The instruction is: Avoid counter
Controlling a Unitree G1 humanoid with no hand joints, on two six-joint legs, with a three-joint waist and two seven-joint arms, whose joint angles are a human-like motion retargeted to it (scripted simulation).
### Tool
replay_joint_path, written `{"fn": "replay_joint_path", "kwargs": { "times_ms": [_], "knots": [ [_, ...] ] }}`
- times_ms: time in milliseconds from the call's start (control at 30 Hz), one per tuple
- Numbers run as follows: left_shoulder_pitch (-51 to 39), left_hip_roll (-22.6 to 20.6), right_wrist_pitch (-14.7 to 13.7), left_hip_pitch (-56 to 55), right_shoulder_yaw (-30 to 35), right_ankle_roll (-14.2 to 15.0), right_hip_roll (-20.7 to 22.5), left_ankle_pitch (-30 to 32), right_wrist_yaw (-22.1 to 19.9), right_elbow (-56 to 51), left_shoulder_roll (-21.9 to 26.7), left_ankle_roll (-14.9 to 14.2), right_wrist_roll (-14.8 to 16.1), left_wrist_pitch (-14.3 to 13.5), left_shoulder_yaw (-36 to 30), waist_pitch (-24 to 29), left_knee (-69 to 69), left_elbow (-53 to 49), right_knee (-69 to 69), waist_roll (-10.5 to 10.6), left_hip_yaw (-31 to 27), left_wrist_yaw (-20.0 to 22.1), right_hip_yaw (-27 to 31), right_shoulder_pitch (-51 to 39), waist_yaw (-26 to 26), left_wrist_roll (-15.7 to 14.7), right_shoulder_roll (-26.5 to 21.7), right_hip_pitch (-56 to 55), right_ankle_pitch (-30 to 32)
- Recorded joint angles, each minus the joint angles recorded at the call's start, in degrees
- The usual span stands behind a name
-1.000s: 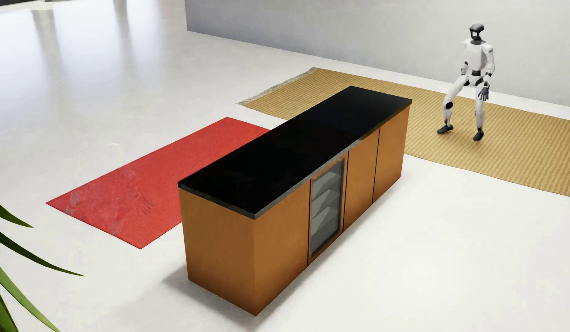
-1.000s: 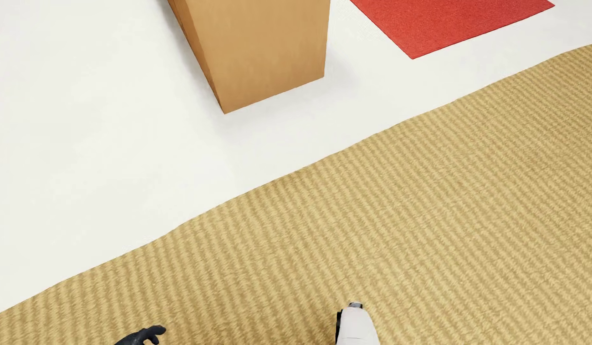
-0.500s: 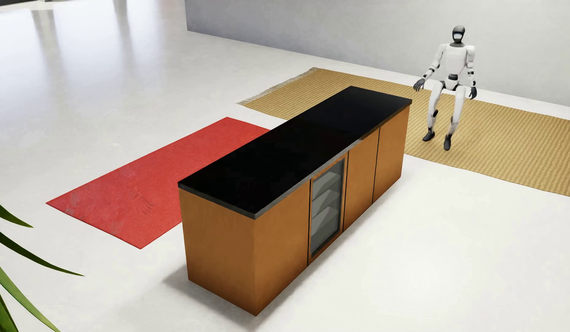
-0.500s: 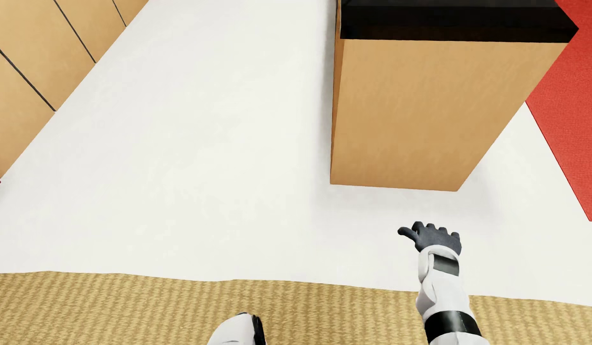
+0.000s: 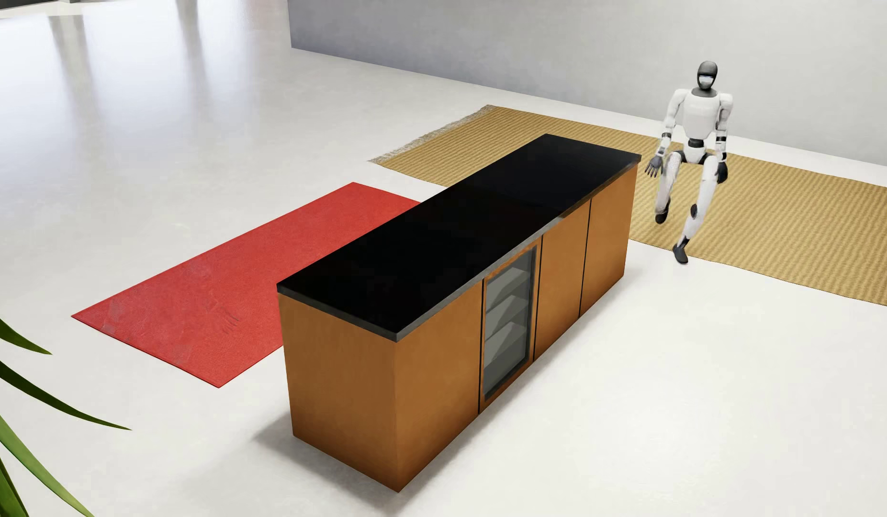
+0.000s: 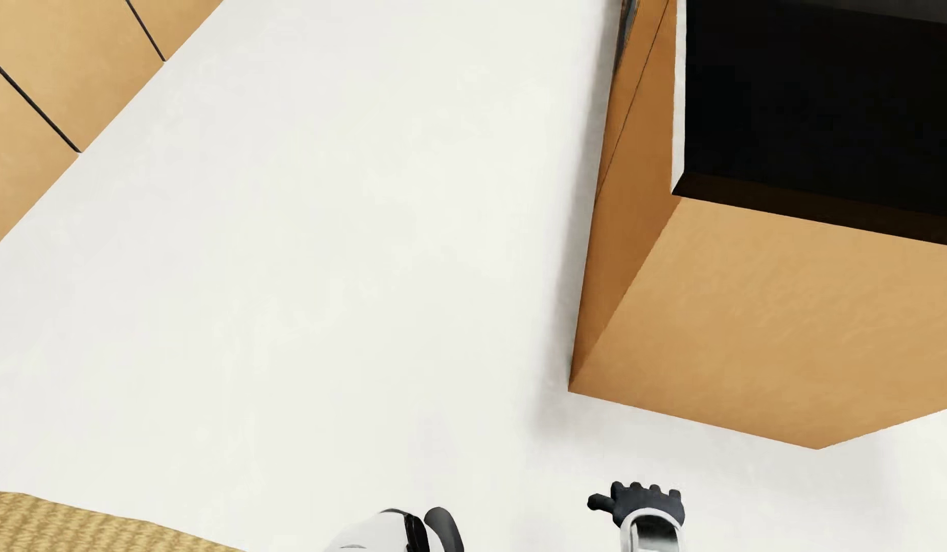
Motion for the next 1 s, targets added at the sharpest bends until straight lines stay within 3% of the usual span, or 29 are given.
{"fn": "replay_joint_path", "kwargs": {
  "times_ms": [67,133,167,233,267,300,333,400,433,467,500,533,567,600,633,667,700,733,767,800,833,900,967,1000],
  "knots": [
    [-1.98,-4.00,3.85,7.30,-4.06,-1.37,5.66,-1.83,5.75,11.31,0.77,-0.88,0.84,-2.33,-1.22,-0.10,-5.40,-4.39,2.71,-0.23,-2.89,1.71,4.47,3.94,-1.43,-3.31,3.20,-11.47,0.14],
    [-4.33,-6.89,0.35,13.86,-3.10,-4.02,5.33,-4.09,10.80,13.64,3.39,-1.84,-2.29,-4.77,-4.42,-0.42,-9.29,-8.06,-6.40,0.19,-8.10,1.33,3.73,10.97,-2.94,-7.04,4.17,-19.53,-0.16],
    [-6.15,-8.06,-2.20,16.60,-3.57,-6.72,2.18,-5.43,9.91,11.75,4.93,-2.23,-3.12,-4.89,-6.75,-0.58,-10.43,-9.71,-14.83,0.38,-11.18,0.63,-0.03,15.41,-3.85,-8.22,4.98,-22.20,-0.38],
    [-9.59,-9.92,-4.67,21.89,-7.92,-7.31,-1.86,-8.19,4.97,7.86,7.45,-2.86,0.34,-5.02,-11.00,-0.97,-12.29,-11.24,-39.53,0.45,-16.59,-0.19,-11.17,24.01,-5.35,-9.60,8.67,-23.13,0.69],
    [-10.91,-10.34,-5.29,25.16,-9.58,-5.07,0.37,-8.60,3.79,7.24,8.28,-3.14,2.67,-4.71,-12.19,-1.14,-14.44,-11.04,-54.84,0.38,-18.19,0.31,-13.80,26.71,-5.78,-10.11,10.45,-22.27,1.65],
    [-11.69,-10.77,-5.62,28.85,-10.22,-0.20,3.95,-8.70,4.06,7.27,8.65,-3.55,4.07,-3.42,-13.13,-1.30,-16.78,-9.79,-67.29,0.37,-19.13,0.66,-12.23,28.42,-6.01,-10.25,11.34,-22.32,1.30],
    [-12.04,-10.88,-6.23,32.66,-8.94,7.58,7.41,-8.93,6.45,7.70,8.78,-4.05,3.00,-1.85,-13.81,-1.41,-18.52,-7.86,-73.88,0.50,-19.72,0.70,-6.07,29.15,-6.25,-10.27,10.93,-23.01,-2.01],
    [-11.51,-11.04,-7.98,38.84,-5.55,4.35,9.50,-7.62,9.47,6.50,9.25,-4.35,-3.04,1.34,-14.88,-1.63,-17.87,-2.00,-67.00,0.45,-18.71,0.22,-10.24,28.64,-6.12,-9.11,8.84,-24.53,-1.78],
    [-10.99,-10.19,-7.79,41.11,-6.67,-2.93,10.16,-5.26,8.31,4.03,9.50,-4.29,-4.03,2.51,-15.95,-1.67,-16.23,1.63,-60.24,0.88,-18.76,-0.70,-11.06,28.67,-6.69,-8.15,9.11,-25.06,-1.06],
    [-10.37,-8.72,-6.68,41.80,-9.11,-7.98,10.36,0.13,5.53,0.99,9.76,-4.53,-3.65,4.28,-17.32,-1.67,-11.90,5.51,-55.53,1.62,-18.71,-2.02,-11.87,28.96,-7.52,-6.63,10.12,-24.77,3.43],
    [-9.19,-6.45,-5.55,40.32,-12.27,-12.49,10.03,6.25,2.32,-2.28,9.73,-6.94,-1.62,5.37,-18.29,-1.59,-3.27,9.78,-50.49,2.54,-18.85,-2.42,-13.35,29.83,-8.28,-5.23,12.05,-23.92,4.27],
    [-8.00,-4.37,-3.63,36.90,-16.86,-15.02,9.73,12.14,-0.39,-4.55,9.52,-12.03,3.94,6.22,-18.87,-1.35,8.66,13.06,-45.37,3.48,-19.89,-3.32,-14.67,29.66,-8.82,-4.06,14.89,-22.95,0.40],
    [-6.78,-1.87,-1.74,31.68,-20.44,-14.85,9.71,19.59,-2.41,-5.40,9.29,-14.43,9.66,6.65,-18.71,-1.01,21.41,15.06,-42.50,4.36,-20.90,-3.67,-15.89,28.03,-8.84,-3.22,16.97,-20.52,-3.88],
    [-4.73,0.17,0.94,25.39,-22.94,-14.73,10.43,20.03,-4.28,-4.08,9.67,-13.92,14.50,6.75,-17.06,-0.74,32.20,13.44,-41.68,5.15,-22.48,-3.85,-16.61,23.67,-8.44,-3.30,17.67,-17.22,-7.29],
    [-2.29,2.57,2.32,19.00,-22.47,-14.72,11.54,15.04,-5.54,0.47,9.44,-11.60,14.62,6.24,-14.35,-0.59,40.18,11.34,-42.81,5.75,-23.28,-2.98,-16.85,19.50,-7.69,-4.15,16.46,-13.18,-9.58],
    [0.38,5.63,4.01,12.73,-18.96,-14.54,12.96,12.77,-5.01,6.29,8.37,-10.36,10.15,5.53,-10.95,-0.53,45.06,9.00,-45.25,6.19,-23.53,-0.61,-16.55,13.83,-6.56,-5.66,14.27,-8.61,-10.98],
    [2.99,8.47,3.66,7.08,-12.03,-14.32,14.46,11.98,-3.00,11.79,7.12,-9.00,1.51,4.16,-7.87,-0.61,46.75,6.39,-48.51,6.48,-23.36,0.79,-15.46,7.85,-5.11,-7.42,11.20,-3.73,-11.85],
    [5.01,10.74,0.25,2.00,-5.26,-14.09,15.90,11.75,-1.91,14.10,6.59,-7.51,-6.41,3.27,-5.72,-0.82,45.56,4.29,-51.36,6.63,-22.88,1.29,-13.90,2.49,-3.50,-8.39,8.67,0.81,-12.77],
    [6.50,12.13,-3.50,-2.50,-2.33,-13.84,16.95,11.44,-2.29,13.06,6.51,-7.21,-9.61,2.20,-4.54,-1.17,41.65,2.20,-53.80,6.62,-21.99,1.76,-11.98,-2.09,-1.96,-8.70,7.46,4.80,-13.81],
    [7.51,12.76,-6.19,-5.87,-2.10,-13.54,17.71,11.04,-2.41,10.03,6.88,-6.73,-8.99,1.21,-4.10,-1.50,35.13,0.84,-55.68,6.52,-20.82,1.82,-9.95,-6.02,-0.62,-8.63,6.77,8.57,-15.12],
    [8.49,12.91,-8.20,-8.47,-2.99,-13.28,18.53,11.70,-3.01,6.12,7.27,-6.70,-5.63,0.20,-3.84,-1.71,26.18,-0.46,-57.09,6.44,-19.93,1.68,-8.05,-9.59,0.37,-8.12,6.77,11.96,-16.62],
    [9.47,10.45,-10.95,-10.34,-3.60,-12.34,19.51,13.36,-4.05,-2.72,6.80,-10.74,3.42,-0.03,-2.55,-2.11,0.20,-1.79,-59.49,6.39,-20.12,1.41,-5.14,-15.46,1.25,-7.68,6.03,17.83,-19.85],
    [9.60,6.40,-11.69,-9.68,-1.61,-11.50,19.65,10.99,-4.99,-12.25,5.96,-14.61,8.98,0.36,-1.97,-2.42,-26.40,-1.36,-63.24,6.42,-23.02,-0.19,-3.53,-18.66,1.13,-7.58,3.62,24.06,-21.10],
    [9.45,5.72,-11.55,-10.38,-1.06,-11.49,19.48,9.79,-5.81,-16.74,6.04,-19.72,10.77,0.31,-2.48,-2.40,-28.84,-0.66,-63.58,6.59,-18.04,-2.12,-3.70,-18.64,0.72,-7.05,2.66,26.86,-20.98]
  ]
}}
